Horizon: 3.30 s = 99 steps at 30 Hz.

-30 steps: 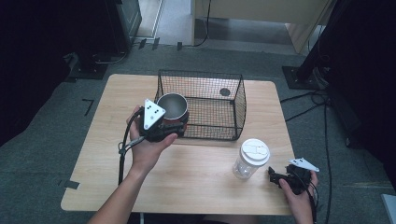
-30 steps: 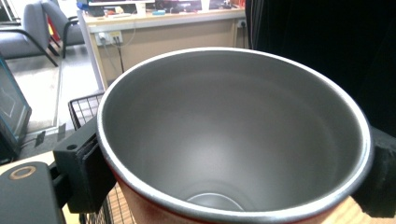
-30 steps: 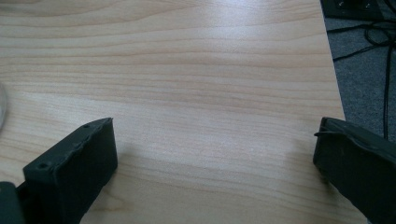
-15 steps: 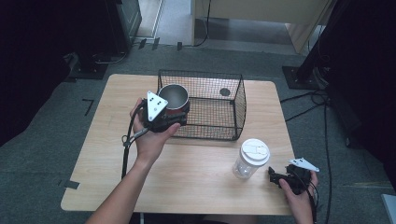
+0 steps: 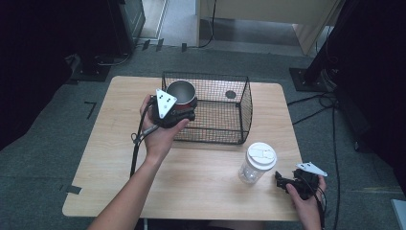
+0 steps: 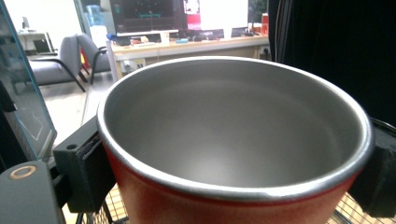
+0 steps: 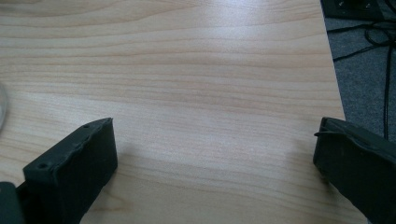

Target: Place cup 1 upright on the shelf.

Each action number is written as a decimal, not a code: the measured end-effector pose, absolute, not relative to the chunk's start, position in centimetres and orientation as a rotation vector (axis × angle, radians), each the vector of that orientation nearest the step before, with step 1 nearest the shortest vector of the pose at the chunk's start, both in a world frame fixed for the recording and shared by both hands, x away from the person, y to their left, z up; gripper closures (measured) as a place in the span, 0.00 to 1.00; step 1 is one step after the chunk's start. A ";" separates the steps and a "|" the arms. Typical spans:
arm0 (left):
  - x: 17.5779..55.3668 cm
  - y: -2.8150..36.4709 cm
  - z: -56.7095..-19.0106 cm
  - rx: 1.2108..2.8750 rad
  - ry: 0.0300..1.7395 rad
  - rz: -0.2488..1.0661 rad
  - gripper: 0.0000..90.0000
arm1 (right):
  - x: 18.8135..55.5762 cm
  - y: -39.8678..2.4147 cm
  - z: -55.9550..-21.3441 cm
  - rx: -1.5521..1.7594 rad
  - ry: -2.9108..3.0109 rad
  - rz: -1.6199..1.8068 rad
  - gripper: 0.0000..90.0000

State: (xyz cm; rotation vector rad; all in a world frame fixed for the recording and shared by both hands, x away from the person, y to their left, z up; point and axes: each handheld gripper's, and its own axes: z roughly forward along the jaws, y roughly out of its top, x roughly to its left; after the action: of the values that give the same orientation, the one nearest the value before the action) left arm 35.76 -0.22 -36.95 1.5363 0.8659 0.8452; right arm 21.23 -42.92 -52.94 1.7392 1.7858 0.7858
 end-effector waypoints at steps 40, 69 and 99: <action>40.7 -2.9 -40.9 1.243 0.876 1.011 0.09 | 21.2 -42.9 -52.9 1.739 1.785 0.787 0.00; 43.8 -4.3 -45.3 1.369 1.052 0.916 0.08 | 21.2 -42.9 -52.9 1.737 1.791 0.790 0.00; 44.7 -5.1 -46.4 1.579 1.136 0.928 0.08 | 21.2 -42.9 -52.9 1.736 1.794 0.791 0.00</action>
State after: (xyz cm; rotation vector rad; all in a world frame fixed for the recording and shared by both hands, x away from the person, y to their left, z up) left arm 44.68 -5.11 -46.39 1.5793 1.1364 0.9285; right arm 21.20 -42.90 -52.93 1.7355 1.7937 0.7906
